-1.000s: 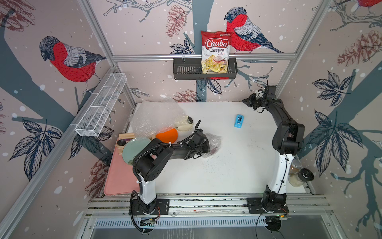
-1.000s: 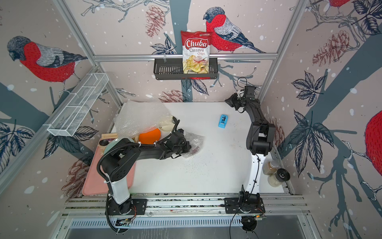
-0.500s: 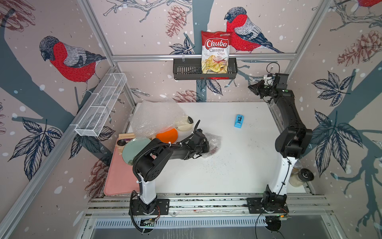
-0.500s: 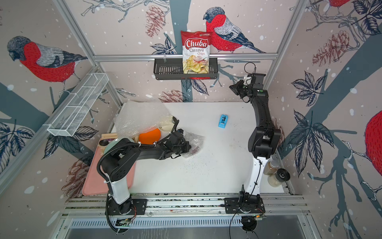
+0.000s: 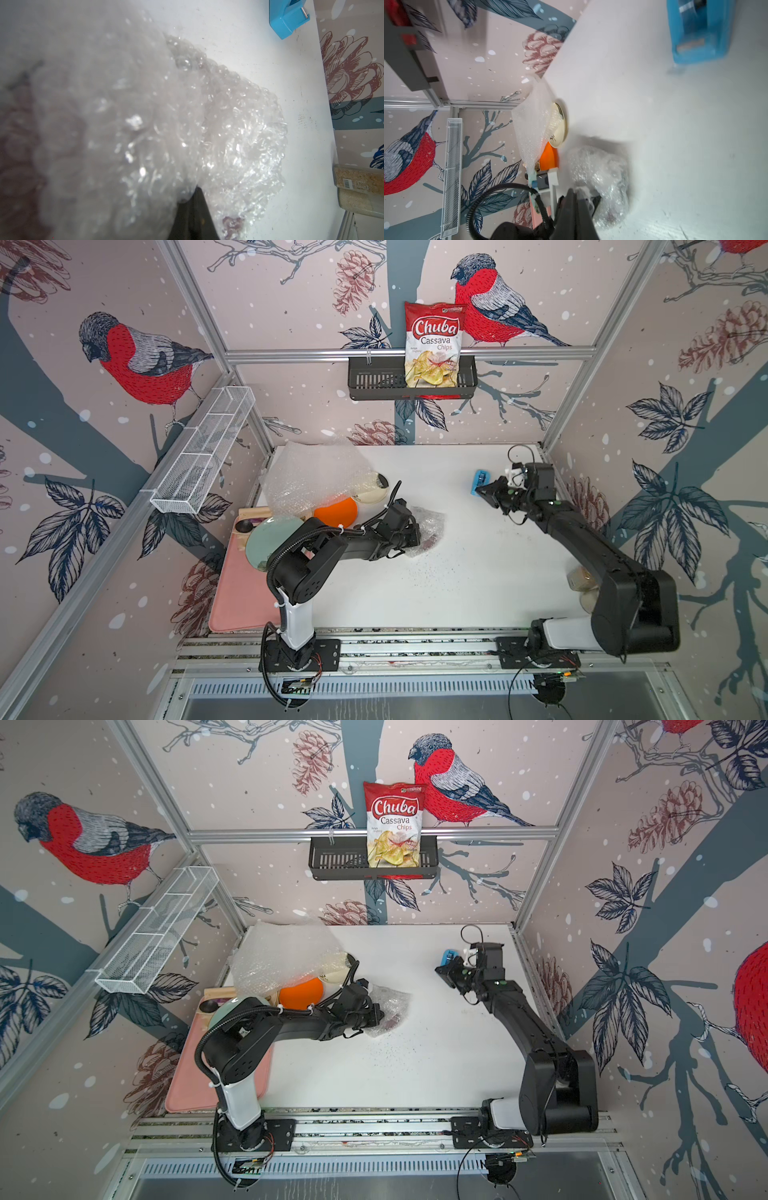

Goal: Wrap dinner plates in bubble wrap
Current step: Tear off the tape using the Tape Cutter.

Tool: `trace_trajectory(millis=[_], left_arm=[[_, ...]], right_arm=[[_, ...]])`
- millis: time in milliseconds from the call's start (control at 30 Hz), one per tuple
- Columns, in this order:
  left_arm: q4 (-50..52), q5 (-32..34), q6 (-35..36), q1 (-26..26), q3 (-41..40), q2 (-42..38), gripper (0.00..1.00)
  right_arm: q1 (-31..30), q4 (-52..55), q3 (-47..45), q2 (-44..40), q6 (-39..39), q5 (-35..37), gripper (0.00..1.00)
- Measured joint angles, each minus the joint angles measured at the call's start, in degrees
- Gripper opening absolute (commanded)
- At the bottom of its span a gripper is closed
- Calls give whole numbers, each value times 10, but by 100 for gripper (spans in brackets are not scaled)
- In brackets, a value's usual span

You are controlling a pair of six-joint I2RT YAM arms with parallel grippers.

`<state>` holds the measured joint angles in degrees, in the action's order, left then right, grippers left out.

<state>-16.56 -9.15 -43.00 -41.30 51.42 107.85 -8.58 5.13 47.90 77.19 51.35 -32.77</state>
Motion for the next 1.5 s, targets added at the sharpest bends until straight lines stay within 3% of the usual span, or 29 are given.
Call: trace_trajectory(millis=[133, 333, 400, 433, 567, 733, 767, 833, 967, 1100, 1233, 1367, 1500], left_arm=[[0, -2, 0, 0, 1, 2, 0], [-1, -2, 0, 0, 1, 1, 0], [-2, -2, 0, 0, 0, 1, 0], [-3, -2, 0, 0, 0, 0, 0], [-4, -2, 0, 1, -1, 1, 0], [-6, -3, 0, 1, -1, 1, 0], [-6, -3, 0, 1, -1, 1, 0], [-6, -3, 0, 1, -1, 1, 0], [-8, -2, 0, 1, -3, 0, 0], [-15, 0, 0, 1, -11, -4, 0], [-15, 2, -2, 1, -12, -5, 0], [-14, 2, -4, 1, -11, -4, 0], [-14, 2, -5, 1, -11, -4, 0]], right_arm=[[-43, -35, -108, -32, 38, 33, 0], [-93, -77, -181, -33, 65, 73, 0], [-105, -92, -202, -37, 73, 91, 5], [-111, -95, -215, -43, 73, 98, 11], [-128, -106, -279, -80, 93, 103, 52], [-127, -92, -307, -123, 107, 84, 78], [-125, -75, -306, -133, 103, 78, 89], [-118, -30, -297, -154, 94, 66, 100], [-59, 89, -257, -204, 47, 69, 100], [55, 89, -197, -188, -20, 67, 99], [102, 13, -127, -50, -99, 42, 94], [106, -63, -31, 126, -172, -7, 91], [107, -112, 29, 232, -203, -31, 88]])
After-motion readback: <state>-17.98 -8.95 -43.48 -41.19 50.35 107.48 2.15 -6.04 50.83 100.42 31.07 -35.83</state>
